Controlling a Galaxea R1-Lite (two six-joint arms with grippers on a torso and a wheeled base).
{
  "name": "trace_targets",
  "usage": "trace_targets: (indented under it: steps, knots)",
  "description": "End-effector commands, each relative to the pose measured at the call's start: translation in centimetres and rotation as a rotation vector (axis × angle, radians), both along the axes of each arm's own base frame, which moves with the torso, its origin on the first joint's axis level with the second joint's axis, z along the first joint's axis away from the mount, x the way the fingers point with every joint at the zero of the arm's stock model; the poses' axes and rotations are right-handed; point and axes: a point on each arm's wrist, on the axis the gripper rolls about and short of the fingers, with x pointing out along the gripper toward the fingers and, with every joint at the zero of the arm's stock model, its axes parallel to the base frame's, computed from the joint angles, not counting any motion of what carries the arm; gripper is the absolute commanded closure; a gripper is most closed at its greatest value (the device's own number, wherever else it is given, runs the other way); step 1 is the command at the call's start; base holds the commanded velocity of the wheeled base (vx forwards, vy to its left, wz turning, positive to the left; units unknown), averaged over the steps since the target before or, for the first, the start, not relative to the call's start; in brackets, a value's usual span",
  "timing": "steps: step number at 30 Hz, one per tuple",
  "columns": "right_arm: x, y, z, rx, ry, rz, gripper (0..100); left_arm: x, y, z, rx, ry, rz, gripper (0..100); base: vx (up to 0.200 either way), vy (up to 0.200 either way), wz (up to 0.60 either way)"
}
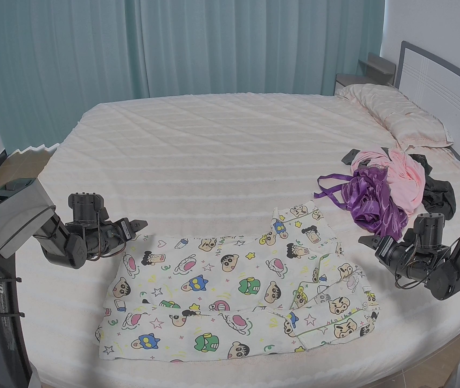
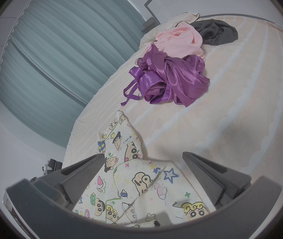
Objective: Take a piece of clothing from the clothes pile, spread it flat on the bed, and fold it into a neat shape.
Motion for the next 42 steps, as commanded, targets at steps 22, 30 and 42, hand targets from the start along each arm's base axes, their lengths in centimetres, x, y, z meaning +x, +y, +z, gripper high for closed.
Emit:
trace_targets:
  steps: [22, 30, 42]
  knots:
    - [0.4, 0.9, -1.4, -0.002, 0.036, 0.028, 0, 0.7, 0.2, -2.3, -0.057, 0.034, -0.081, 100, 0.0, 0.0, 0.0]
    - [2.7, 1.6, -0.7, 0.004, -0.034, 0.049, 0, 0.8, 0.8, -1.8, -0.08, -0.008, -0.052, 100, 0.0, 0.0, 0.0]
    - [11.8, 4.7, -0.6, -0.079, -0.035, 0.139, 0, -0.2, 0.7, 0.7, -0.097, -0.044, -0.031, 100, 0.0, 0.0, 0.0]
